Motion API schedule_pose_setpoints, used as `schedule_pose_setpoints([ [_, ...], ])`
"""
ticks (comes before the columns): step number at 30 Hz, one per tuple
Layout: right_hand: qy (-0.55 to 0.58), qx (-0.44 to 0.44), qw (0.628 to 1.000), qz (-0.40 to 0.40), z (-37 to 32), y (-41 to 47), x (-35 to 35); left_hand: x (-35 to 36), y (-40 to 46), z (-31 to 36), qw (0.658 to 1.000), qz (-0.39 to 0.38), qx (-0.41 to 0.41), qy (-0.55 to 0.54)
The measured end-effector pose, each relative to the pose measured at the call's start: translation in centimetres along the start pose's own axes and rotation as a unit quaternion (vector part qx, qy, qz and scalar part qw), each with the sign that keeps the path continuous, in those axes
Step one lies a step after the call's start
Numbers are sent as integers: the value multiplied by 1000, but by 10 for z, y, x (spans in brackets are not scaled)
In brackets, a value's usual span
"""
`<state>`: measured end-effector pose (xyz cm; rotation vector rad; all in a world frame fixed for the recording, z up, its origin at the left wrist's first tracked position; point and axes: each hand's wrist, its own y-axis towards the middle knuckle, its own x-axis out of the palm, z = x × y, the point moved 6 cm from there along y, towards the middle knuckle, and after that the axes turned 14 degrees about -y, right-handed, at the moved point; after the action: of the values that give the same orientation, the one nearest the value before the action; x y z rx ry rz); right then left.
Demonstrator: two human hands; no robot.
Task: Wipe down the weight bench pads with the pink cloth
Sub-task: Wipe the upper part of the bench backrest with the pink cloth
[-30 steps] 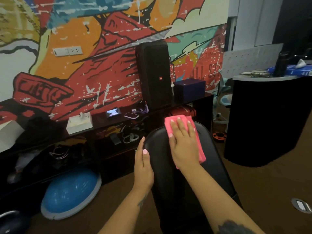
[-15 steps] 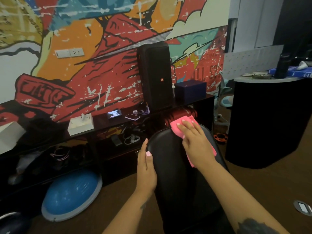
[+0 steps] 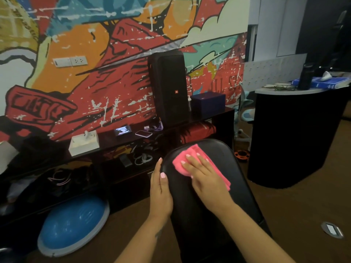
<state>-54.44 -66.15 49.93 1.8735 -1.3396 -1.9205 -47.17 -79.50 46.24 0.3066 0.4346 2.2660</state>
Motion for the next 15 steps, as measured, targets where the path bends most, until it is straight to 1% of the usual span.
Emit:
schedule_pose_setpoints([
  [5, -23, 77, 996, 35, 39, 12, -11, 3, -1, 1, 1000, -4, -13, 2],
  [7, -21, 124, 991, 44, 39, 26, -14, 2, -1, 1, 1000, 0, -14, 4],
  [9, -20, 150, 987, 46, 29, 38, -16, 1, 0, 1, 1000, 3, -10, 11],
  [11, -16, 130, 991, 37, 12, 45, -14, 0, 1, 1, 1000, 7, -4, 16],
  [15, -8, 32, 999, 7, -19, 34, -1, -1, 2, -1, 1000, 8, 10, 14],
])
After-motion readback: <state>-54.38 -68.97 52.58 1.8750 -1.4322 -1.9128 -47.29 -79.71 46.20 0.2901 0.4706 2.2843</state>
